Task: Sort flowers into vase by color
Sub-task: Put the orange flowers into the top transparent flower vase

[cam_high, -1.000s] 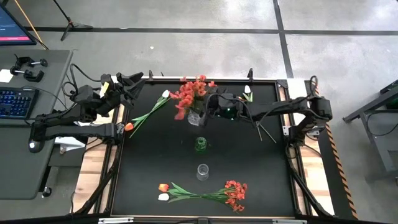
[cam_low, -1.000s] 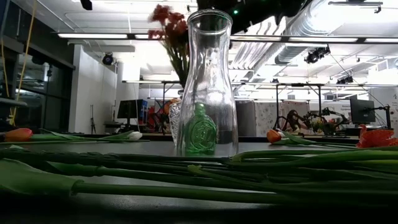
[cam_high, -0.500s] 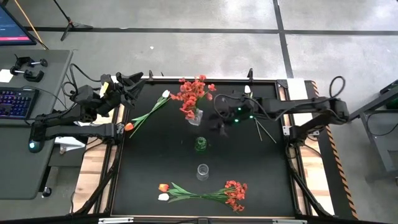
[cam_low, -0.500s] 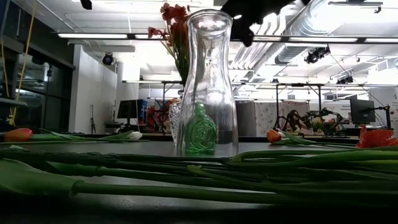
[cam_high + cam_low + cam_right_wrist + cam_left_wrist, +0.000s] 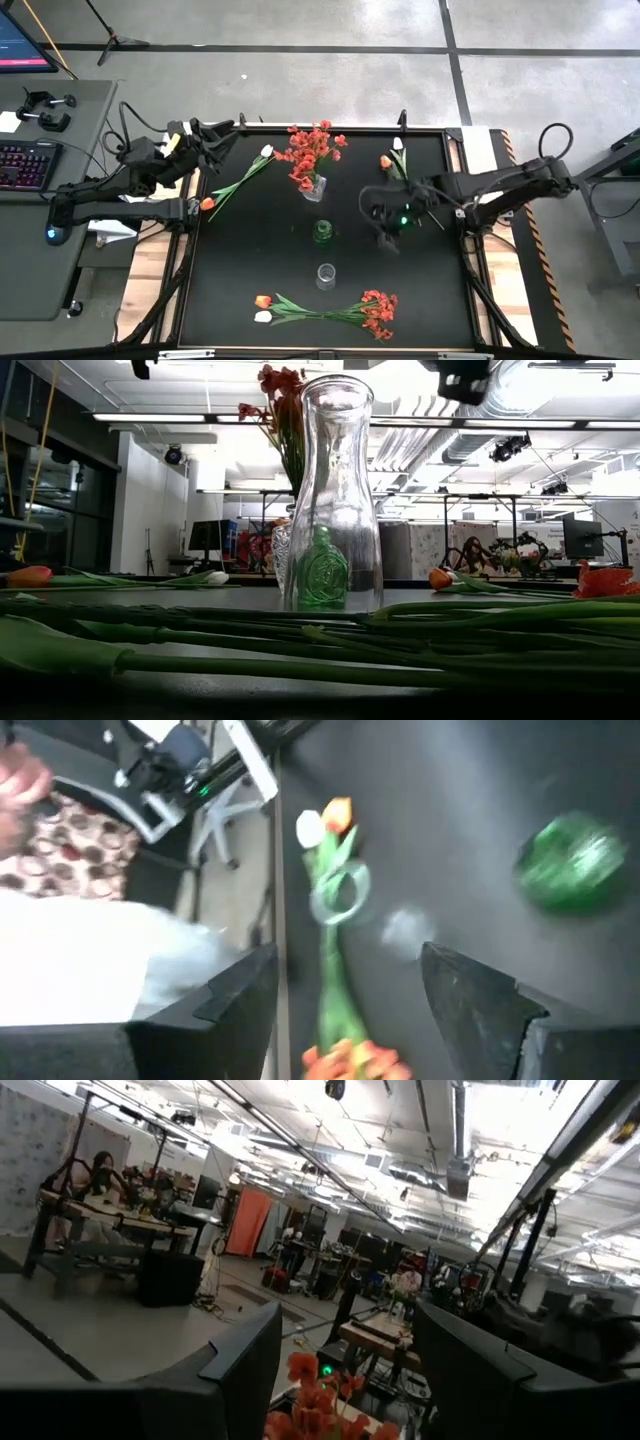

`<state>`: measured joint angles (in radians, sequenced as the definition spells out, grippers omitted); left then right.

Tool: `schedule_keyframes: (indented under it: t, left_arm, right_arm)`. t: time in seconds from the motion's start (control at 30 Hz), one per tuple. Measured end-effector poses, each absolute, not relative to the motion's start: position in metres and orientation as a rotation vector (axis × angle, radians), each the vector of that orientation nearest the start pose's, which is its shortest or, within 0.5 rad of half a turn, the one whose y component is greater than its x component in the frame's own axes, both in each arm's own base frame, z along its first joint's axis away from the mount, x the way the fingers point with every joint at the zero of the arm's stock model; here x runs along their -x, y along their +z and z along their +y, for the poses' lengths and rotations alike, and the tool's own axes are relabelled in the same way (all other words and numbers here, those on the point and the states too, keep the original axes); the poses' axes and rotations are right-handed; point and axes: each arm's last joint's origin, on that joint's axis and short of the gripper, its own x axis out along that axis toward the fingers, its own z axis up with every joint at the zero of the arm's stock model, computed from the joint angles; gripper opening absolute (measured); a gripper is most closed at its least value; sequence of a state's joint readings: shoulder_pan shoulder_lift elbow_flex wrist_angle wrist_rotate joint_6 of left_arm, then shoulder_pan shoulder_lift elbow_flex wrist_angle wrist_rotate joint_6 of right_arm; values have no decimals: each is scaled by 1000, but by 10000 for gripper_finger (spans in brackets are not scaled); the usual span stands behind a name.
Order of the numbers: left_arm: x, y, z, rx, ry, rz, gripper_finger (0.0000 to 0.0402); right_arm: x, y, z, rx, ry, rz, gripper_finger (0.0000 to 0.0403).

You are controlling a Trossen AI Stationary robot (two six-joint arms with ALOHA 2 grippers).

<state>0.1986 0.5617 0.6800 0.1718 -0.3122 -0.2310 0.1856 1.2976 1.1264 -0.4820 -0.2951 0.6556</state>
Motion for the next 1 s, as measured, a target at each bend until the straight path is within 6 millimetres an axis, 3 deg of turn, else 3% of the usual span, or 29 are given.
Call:
schedule_keyframes:
  t: [0.27, 0.4, 0.53, 0.73, 0.87, 1.0]
  left_arm:
    - [-125, 353, 26, 262, 226, -249, 215]
    - [-128, 350, 18, 359, 85, -201, 215]
    - [-138, 343, 0, 441, -62, -108, 208]
    - [-172, 335, -51, 475, -194, 152, 182]
    - [-204, 324, -101, 452, -245, 342, 167]
    - [-230, 301, -156, 450, -281, 544, 161]
  right_arm:
    - [-273, 292, 130, -836, 279, 981, 234]
    - [-271, 277, 162, -816, 337, 1047, 234]
    - [-265, 267, 182, -768, 370, 1103, 234]
    - [-253, 263, 194, -687, 344, 1117, 234]
    - [-244, 262, 202, -596, 321, 1097, 234]
    - [-235, 260, 208, -504, 289, 1069, 234]
